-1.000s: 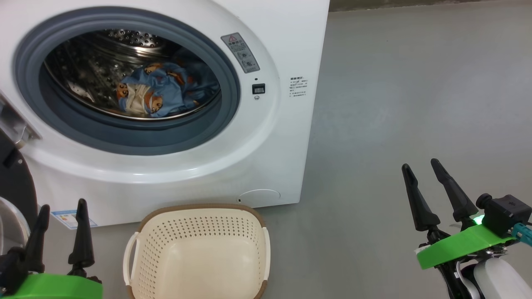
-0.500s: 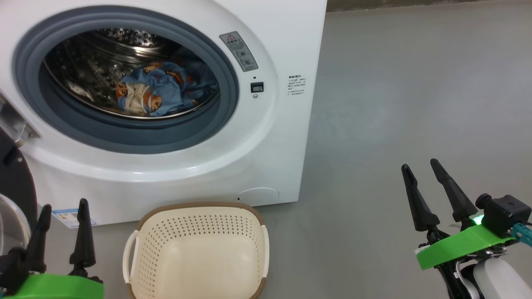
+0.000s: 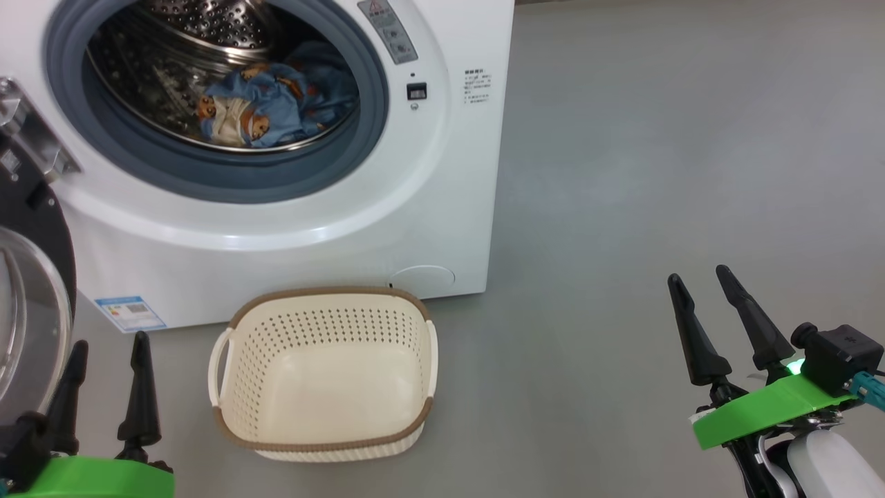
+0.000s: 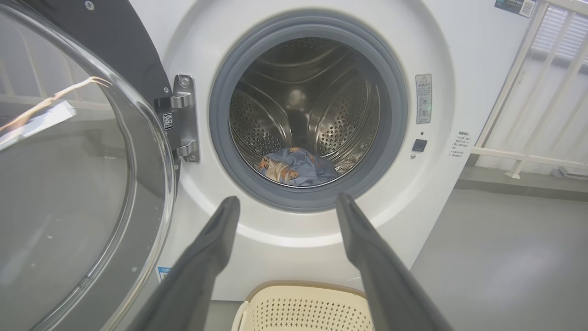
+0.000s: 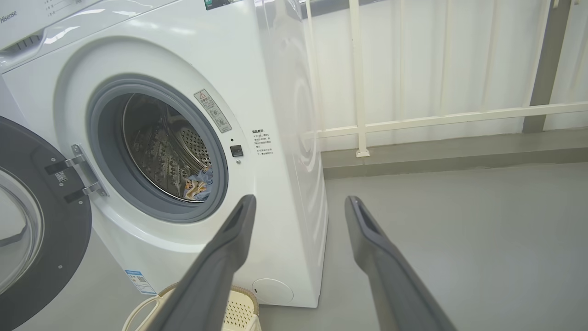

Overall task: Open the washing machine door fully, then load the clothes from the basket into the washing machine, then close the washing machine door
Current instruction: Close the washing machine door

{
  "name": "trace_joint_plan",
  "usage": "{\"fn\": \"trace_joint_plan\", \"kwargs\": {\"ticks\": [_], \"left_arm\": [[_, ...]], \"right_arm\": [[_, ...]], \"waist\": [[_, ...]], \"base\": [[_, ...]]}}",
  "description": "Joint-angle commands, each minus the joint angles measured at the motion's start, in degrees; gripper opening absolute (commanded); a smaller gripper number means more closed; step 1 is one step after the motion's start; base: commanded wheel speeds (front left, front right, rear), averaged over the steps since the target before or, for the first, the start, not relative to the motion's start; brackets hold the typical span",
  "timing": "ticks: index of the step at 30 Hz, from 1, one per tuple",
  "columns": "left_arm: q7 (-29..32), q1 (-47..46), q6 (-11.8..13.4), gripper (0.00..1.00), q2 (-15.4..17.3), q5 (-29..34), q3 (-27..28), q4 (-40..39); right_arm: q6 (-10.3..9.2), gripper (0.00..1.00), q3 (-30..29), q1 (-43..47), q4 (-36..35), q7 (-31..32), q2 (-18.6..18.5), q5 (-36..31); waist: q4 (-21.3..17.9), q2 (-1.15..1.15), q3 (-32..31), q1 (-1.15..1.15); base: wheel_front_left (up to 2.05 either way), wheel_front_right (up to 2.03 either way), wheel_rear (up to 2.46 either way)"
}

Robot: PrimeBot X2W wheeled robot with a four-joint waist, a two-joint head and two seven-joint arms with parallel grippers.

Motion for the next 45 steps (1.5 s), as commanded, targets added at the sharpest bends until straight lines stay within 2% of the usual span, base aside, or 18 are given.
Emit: {"fn": "trace_joint_plan", "kwargs": {"ticks": [1,9,35,45], "left_arm": [[-0.2,-1.33,-0.3,1.0,1.85,0.08,1.78,-1.05],[-0.24,-1.35,-0.11,1.0,1.86,0.3,1.48,-1.11],[-0.33,-0.76,0.28,1.0,1.55,0.62,0.93,-1.12],[-0.27,-0.74,1.12,1.0,1.46,0.93,0.68,-0.71]], "right_arm": [[0.25,1.0,1.03,-0.93,-1.27,-0.46,-0.54,0.23],[0.25,1.0,1.02,-0.88,-1.23,-0.46,-0.74,0.23],[0.25,1.0,1.79,-0.51,-1.02,-0.46,-1.81,0.96],[0.25,1.0,1.53,-0.06,-0.97,-0.46,-1.35,0.88]], "waist": [[0.0,0.0,0.03,0.0],[0.05,0.0,-0.21,0.0],[-0.01,0.0,-1.42,0.0],[1.15,0.0,-1.79,0.0]], "base": [[-1.27,1.27,0.0],[-0.65,0.65,0.0],[0.0,0.0,0.0],[0.0,0.0,0.0]]}}
